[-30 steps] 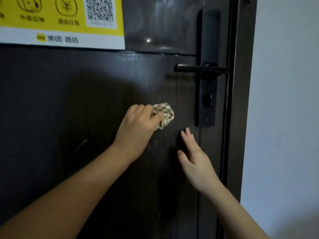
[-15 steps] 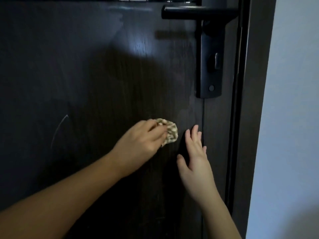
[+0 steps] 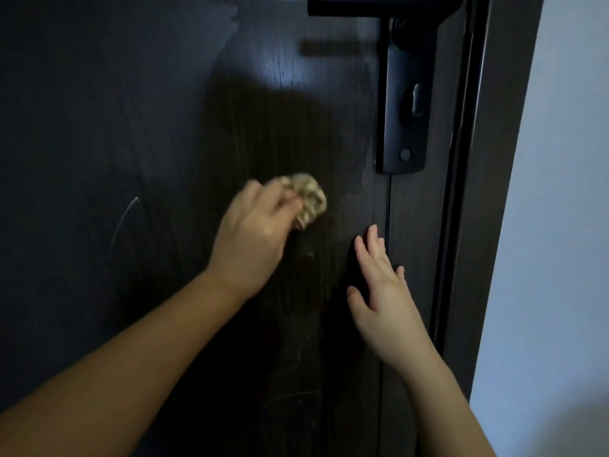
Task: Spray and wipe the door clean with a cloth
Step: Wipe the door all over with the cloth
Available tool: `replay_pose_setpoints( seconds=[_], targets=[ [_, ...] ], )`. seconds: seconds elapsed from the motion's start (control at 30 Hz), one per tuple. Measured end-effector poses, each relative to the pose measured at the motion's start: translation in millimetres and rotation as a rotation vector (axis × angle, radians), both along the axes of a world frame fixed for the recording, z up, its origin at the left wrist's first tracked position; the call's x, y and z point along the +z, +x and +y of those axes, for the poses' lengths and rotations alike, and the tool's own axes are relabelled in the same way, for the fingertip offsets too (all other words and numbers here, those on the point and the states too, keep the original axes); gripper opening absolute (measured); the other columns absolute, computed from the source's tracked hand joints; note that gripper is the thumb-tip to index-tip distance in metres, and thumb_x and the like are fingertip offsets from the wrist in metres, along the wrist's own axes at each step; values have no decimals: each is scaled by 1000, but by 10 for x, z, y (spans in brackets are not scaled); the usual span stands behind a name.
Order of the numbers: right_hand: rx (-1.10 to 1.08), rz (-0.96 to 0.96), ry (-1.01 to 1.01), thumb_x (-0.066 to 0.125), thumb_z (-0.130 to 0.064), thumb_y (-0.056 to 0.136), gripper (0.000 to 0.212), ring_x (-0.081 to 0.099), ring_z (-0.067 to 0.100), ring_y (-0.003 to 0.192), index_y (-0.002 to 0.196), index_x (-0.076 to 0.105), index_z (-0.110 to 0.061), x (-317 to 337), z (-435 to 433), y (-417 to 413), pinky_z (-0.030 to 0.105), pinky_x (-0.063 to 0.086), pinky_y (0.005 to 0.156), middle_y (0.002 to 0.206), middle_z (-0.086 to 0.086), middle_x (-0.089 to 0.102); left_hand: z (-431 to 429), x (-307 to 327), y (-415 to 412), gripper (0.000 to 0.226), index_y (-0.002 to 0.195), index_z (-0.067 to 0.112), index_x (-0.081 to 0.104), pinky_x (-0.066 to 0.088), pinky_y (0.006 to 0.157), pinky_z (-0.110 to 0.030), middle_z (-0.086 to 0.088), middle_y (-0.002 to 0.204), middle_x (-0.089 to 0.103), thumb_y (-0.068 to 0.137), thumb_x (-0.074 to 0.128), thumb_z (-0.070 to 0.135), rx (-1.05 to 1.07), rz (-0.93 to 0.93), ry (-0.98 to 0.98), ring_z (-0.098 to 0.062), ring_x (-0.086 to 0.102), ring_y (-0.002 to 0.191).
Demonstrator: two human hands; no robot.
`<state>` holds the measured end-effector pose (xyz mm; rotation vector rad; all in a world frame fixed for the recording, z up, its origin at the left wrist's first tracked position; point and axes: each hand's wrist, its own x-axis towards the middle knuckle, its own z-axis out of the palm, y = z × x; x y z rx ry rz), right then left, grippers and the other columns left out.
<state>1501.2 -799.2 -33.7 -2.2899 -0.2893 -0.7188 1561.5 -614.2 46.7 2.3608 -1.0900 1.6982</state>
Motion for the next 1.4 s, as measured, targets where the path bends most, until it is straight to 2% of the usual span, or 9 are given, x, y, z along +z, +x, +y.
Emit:
replay_pose_setpoints(
  seconds=[0.1,0.27,0.43,0.6,0.77,0.97,1.2,1.33,1.4],
  targets=[
    [-91,-73,-34,47,-15,95,73,-19,-4,142,152,5,-31,-32,-50,-14,34,-8,118,156,-21,-13,9,-339,-44,21,100,5,70,41,67,-37,-12,97,65,92,51,12,-51,-29,321,-28,50,78],
    [-135,-18,-125,48,-17,94,79,-26,-2,140,149,-7,-33,-160,-58,48,39,-9,119,153,-20,-24,-75,-101,24,20,103,6,71,44,67,-42,-11,97,65,90,57,11,1,-29,-99,-31,53,78],
    [-133,-8,-130,48,-16,94,80,-29,-3,139,152,-4,-32,-171,-73,70,39,-12,116,152,-23,-27,-130,-629,-30,19,99,9,72,39,69,-38,-8,93,67,95,55,15,-61,-25,227,-28,56,74],
    [-74,-30,-82,48,-11,94,79,-25,-7,139,149,-3,-36,-186,-123,85,39,-9,118,151,-28,-23,-305,-355,47,21,105,13,72,36,77,-39,-8,97,64,86,62,11,15,-36,-208,-26,53,84],
    [-54,-94,71,51,-7,93,75,-16,-4,143,153,11,-28,-207,-214,90,42,7,122,157,-23,-10,-252,-856,-22,18,100,21,72,32,73,-38,-1,93,67,89,57,19,32,-59,133,-24,54,77],
    [-64,-93,97,51,-5,93,76,-16,-4,143,153,9,-25,-249,-192,135,42,9,122,158,-18,-11,-612,127,110,21,105,17,72,33,78,-40,-4,99,64,87,60,15,31,-161,-203,-26,57,86],
    [-23,-86,85,51,-8,94,75,-11,-11,141,151,12,-36,-171,-283,83,27,12,120,155,-29,-7,-656,-323,111,19,103,22,72,29,76,-38,3,101,68,90,58,18,3,-176,101,-21,48,84],
    [-7,-91,107,50,-6,94,74,-8,-13,141,151,13,-35,-199,-335,49,4,6,109,154,-33,-5,-693,108,144,22,106,23,70,29,79,-40,1,103,65,87,61,17,73,-177,-98,-25,55,86],
    [-23,-87,73,50,-6,94,75,-13,-8,142,152,10,-33,-246,-316,76,16,3,116,155,-28,-10,-635,-115,111,22,105,20,70,31,78,-41,-1,101,66,87,59,14,45,-140,-119,-26,54,84]
  ],
)
